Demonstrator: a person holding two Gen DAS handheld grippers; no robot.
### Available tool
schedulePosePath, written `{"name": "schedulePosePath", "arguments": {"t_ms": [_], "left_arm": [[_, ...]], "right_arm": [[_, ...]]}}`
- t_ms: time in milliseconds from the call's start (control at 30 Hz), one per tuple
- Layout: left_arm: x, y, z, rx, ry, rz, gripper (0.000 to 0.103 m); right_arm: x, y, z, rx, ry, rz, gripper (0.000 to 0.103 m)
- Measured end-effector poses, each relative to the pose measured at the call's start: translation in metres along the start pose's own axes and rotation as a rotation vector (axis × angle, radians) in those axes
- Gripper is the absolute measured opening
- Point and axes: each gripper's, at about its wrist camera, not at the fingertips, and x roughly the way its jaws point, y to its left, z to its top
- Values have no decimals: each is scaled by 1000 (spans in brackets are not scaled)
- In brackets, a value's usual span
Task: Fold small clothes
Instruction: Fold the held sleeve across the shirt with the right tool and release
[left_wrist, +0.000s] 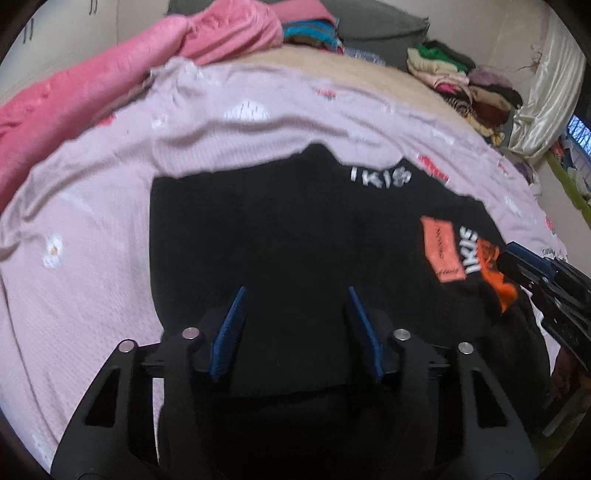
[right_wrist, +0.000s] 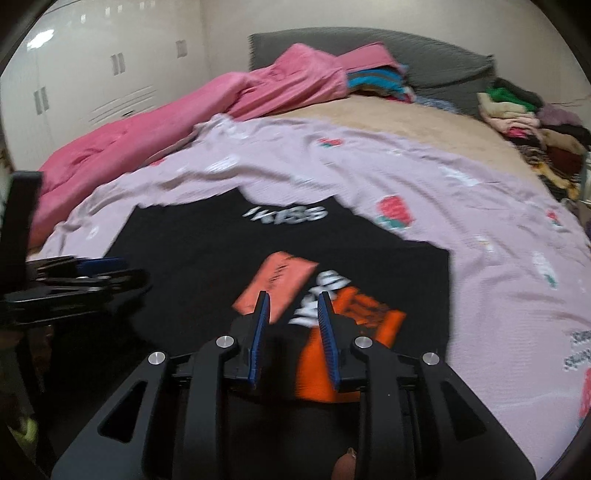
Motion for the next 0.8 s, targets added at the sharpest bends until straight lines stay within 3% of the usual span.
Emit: {"name": "schedulePosePath", "arguments": {"t_ms": [100, 333, 433, 500, 800], "left_arm": [[7, 3, -4, -1, 33, 16, 45], [5, 4, -7, -3, 38, 11, 45], [5, 4, -7, -7, 37, 6, 45], [3, 4, -8, -11, 34, 4, 45], [-9, -1, -11, -13, 4, -4, 48]], "right_arm": [[11, 13, -3, -28, 44, 37, 29], [28, 5, -17, -26, 131, -21, 30], [29, 1, -20, -19, 136, -32, 30], [29, -1, -21, -11, 139, -60, 38], [-1, -10, -19, 40, 51, -19, 54]]}}
